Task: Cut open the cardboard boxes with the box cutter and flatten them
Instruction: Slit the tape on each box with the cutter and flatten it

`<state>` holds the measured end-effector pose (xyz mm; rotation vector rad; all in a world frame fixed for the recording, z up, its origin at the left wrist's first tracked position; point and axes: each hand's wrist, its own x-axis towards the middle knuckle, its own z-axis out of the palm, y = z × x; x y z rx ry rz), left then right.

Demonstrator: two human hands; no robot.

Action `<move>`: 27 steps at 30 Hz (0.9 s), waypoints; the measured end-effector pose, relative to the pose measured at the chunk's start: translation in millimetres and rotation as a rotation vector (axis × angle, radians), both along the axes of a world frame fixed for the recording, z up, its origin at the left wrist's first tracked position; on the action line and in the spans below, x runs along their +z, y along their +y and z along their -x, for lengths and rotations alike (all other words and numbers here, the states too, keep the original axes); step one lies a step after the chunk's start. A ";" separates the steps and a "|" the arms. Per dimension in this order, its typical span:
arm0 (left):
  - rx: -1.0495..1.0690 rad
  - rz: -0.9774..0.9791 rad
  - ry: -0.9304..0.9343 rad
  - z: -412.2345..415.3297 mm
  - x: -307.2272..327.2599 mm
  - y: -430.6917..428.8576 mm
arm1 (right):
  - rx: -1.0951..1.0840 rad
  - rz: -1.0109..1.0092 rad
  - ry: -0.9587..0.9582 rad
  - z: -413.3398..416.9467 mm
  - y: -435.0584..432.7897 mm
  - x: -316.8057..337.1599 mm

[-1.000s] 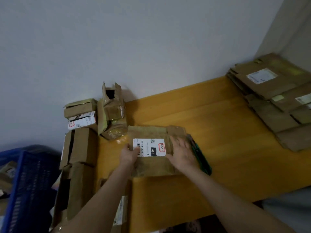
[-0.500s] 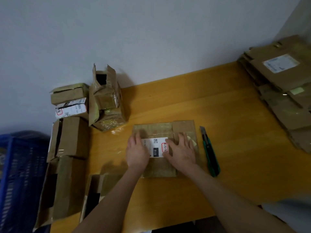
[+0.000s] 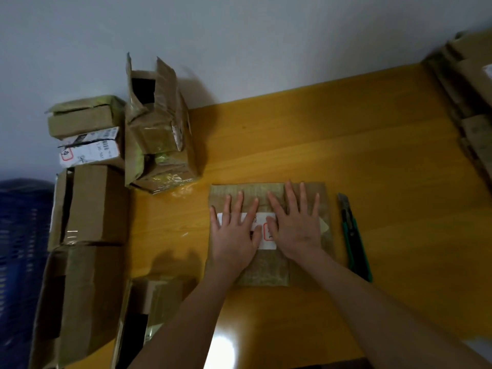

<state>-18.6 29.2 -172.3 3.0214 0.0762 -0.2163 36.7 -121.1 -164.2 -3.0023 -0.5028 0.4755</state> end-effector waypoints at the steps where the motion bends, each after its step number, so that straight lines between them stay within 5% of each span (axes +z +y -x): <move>1: -0.004 -0.003 -0.005 1.3 1.0 -0.3 | 0.006 0.008 0.006 0.3 0.1 2.3; 27: 0.121 -0.050 -0.008 61.3 1.1 -16.4 | 0.123 -0.043 -0.095 66.6 -16.6 -5.3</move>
